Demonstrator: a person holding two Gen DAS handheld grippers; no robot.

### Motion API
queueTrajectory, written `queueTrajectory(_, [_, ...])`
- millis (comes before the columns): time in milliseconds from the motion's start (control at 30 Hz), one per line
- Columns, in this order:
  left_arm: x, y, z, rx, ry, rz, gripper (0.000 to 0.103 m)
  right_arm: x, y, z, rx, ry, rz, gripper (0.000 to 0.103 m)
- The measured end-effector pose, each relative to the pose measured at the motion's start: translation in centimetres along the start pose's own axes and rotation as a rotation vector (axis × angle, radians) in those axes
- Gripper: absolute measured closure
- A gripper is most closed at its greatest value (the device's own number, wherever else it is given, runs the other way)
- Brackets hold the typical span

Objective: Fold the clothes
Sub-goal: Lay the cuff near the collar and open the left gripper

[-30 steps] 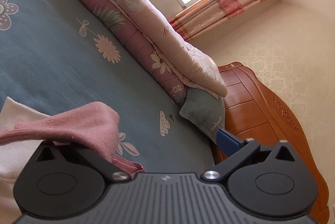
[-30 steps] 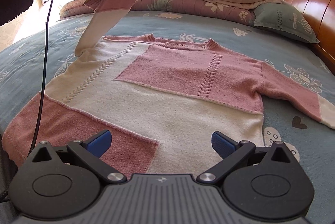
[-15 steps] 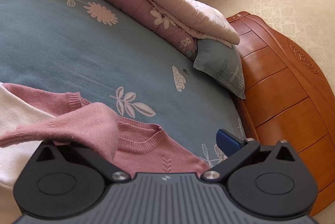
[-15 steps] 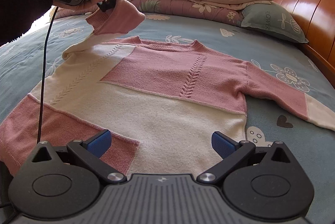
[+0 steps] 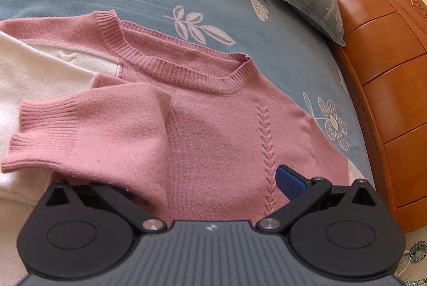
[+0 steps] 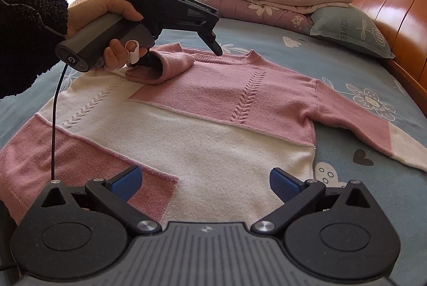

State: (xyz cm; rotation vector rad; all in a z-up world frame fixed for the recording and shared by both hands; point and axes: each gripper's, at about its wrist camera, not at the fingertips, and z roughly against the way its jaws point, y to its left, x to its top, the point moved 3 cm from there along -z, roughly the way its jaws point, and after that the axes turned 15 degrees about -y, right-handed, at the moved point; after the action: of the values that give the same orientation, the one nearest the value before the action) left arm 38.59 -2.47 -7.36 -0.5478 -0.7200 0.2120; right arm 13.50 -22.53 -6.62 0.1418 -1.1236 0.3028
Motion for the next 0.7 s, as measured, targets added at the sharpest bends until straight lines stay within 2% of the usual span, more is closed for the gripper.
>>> queueTrajectory(333, [1.9, 1.9, 2.3, 0.055, -0.130, 0.097, 0.001, -0.2, 0.4, -0.1, 0.005, 0.010, 0.017, 0.000])
queueTrajectory(700, [0.7, -3.0, 1.4, -0.092, -0.099, -0.038, 0.001, -0.5, 0.6, -0.3, 0.007, 0.029, 0.031, 0.000])
